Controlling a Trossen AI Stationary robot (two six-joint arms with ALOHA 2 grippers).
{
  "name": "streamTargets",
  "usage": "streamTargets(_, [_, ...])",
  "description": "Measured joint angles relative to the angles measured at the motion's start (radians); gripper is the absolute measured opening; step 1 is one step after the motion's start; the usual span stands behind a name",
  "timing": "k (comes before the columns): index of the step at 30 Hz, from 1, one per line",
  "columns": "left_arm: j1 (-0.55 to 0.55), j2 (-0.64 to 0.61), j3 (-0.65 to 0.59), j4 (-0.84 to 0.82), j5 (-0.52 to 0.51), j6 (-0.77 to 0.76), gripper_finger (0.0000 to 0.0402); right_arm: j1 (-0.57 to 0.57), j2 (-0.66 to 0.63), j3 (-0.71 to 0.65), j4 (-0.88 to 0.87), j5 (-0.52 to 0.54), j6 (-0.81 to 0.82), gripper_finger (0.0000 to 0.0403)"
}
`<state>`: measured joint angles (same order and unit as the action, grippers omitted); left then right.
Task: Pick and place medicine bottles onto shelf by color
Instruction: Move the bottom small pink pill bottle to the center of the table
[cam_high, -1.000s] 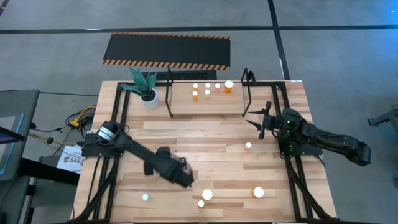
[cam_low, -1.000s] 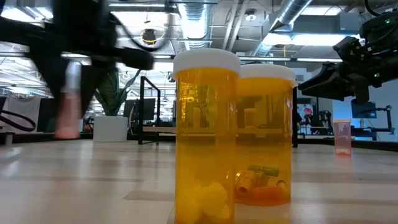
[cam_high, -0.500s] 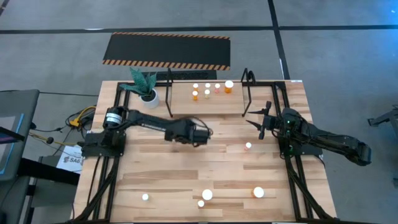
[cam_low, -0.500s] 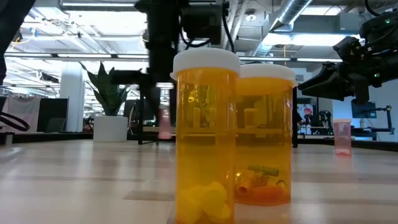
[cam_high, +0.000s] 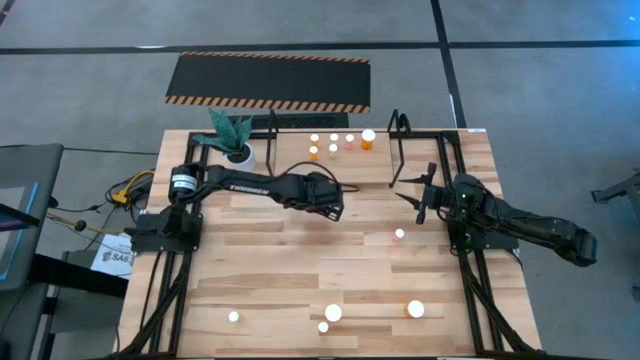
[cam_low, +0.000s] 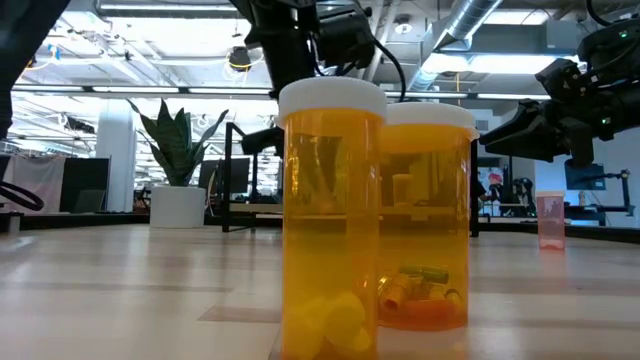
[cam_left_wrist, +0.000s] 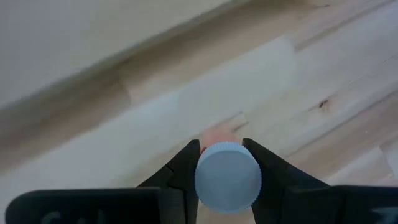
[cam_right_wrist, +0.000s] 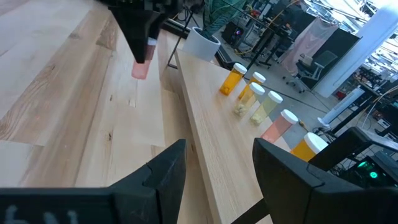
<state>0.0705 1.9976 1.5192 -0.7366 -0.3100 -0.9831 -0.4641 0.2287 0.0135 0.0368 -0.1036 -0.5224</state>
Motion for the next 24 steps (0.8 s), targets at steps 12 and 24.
streamTargets(12, [0.016, 0.085, 0.033, 0.025, 0.038, 0.064, 0.0084, 0.000, 0.000, 0.000, 0.000, 0.000, 0.000, 0.0207])
streamTargets(24, [0.017, 0.098, 0.035, 0.014, 0.027, 0.036, 0.0084, 0.000, 0.000, 0.000, 0.000, 0.000, 0.000, 0.0207])
